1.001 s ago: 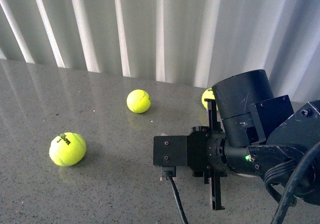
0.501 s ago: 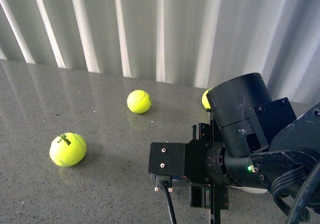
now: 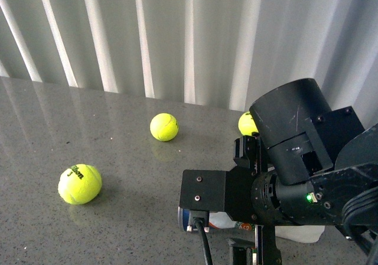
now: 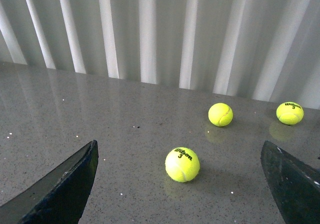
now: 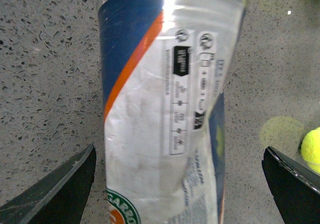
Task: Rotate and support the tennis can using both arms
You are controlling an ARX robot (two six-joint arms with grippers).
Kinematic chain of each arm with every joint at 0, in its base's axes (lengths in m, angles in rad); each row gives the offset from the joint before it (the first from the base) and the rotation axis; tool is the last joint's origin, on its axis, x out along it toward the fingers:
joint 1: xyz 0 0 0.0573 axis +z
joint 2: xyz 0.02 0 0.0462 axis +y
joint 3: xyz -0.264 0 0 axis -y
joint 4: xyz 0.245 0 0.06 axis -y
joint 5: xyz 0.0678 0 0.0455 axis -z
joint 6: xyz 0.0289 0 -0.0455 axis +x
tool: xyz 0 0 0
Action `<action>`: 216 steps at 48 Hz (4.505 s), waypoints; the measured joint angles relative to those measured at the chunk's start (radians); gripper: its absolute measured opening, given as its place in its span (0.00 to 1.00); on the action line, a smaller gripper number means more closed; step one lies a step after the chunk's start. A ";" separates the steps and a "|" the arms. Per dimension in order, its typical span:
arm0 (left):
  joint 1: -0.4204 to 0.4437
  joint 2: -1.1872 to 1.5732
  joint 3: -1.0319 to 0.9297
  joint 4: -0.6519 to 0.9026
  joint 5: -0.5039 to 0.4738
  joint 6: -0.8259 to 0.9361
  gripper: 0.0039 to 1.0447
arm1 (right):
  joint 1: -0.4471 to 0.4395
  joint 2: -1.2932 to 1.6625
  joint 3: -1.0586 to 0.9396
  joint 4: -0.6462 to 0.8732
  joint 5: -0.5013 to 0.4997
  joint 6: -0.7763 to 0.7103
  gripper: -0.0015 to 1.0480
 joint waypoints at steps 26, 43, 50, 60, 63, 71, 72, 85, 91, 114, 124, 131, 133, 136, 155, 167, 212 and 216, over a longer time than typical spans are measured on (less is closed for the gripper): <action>0.000 0.000 0.000 0.000 0.000 0.000 0.94 | -0.073 -0.434 -0.077 -0.034 -0.020 0.213 0.93; 0.000 0.000 0.000 0.000 0.000 0.000 0.94 | -0.405 -0.858 -0.327 0.349 0.377 0.729 0.93; 0.000 0.000 0.000 0.000 0.000 0.000 0.94 | -0.468 -1.013 -0.405 0.313 0.338 0.863 0.91; 0.000 0.000 0.000 0.000 0.001 0.000 0.94 | -0.459 -1.137 -0.533 0.280 0.033 1.049 0.60; 0.000 0.000 0.000 0.000 0.000 0.000 0.94 | -0.454 -1.168 -0.590 0.292 0.033 1.070 0.46; 0.000 0.000 0.000 0.000 0.000 0.000 0.94 | -0.454 -1.245 -0.674 0.303 0.035 1.083 0.19; 0.000 0.000 0.000 0.000 0.000 0.000 0.94 | -0.454 -1.254 -0.683 0.303 0.036 1.083 0.16; 0.000 0.000 0.000 0.000 0.000 0.000 0.94 | -0.454 -1.359 -0.768 0.288 0.035 1.086 0.03; 0.000 0.000 0.000 0.000 0.000 0.000 0.94 | -0.454 -1.406 -0.797 0.267 0.036 1.087 0.03; 0.000 0.000 0.000 0.000 0.000 0.000 0.94 | -0.454 -1.610 -0.867 0.136 0.035 1.089 0.03; 0.000 0.000 0.000 0.000 0.000 0.000 0.94 | -0.454 -1.687 -0.896 0.100 0.035 1.089 0.03; 0.000 0.000 0.000 0.000 0.000 0.000 0.94 | -0.454 -1.735 -0.896 0.053 0.035 1.089 0.03; 0.000 0.000 0.000 0.000 0.000 0.000 0.94 | -0.454 -1.747 -0.896 0.041 0.035 1.089 0.03; 0.000 0.000 0.000 0.000 0.000 0.000 0.94 | -0.454 -1.760 -0.896 0.027 0.035 1.089 0.03; 0.000 0.000 0.000 0.000 0.000 0.000 0.94 | -0.454 -1.975 -0.895 -0.195 0.035 1.089 0.03; 0.000 -0.001 0.000 0.000 0.000 0.000 0.94 | -0.454 -1.980 -0.895 -0.200 0.035 1.089 0.08; -0.285 1.733 0.883 0.100 0.516 -0.081 0.94 | -0.454 -1.981 -0.895 -0.200 0.035 1.090 0.93; -0.307 1.802 0.883 0.145 0.533 -0.112 0.94 | -0.454 -1.981 -0.895 -0.200 0.035 1.090 0.93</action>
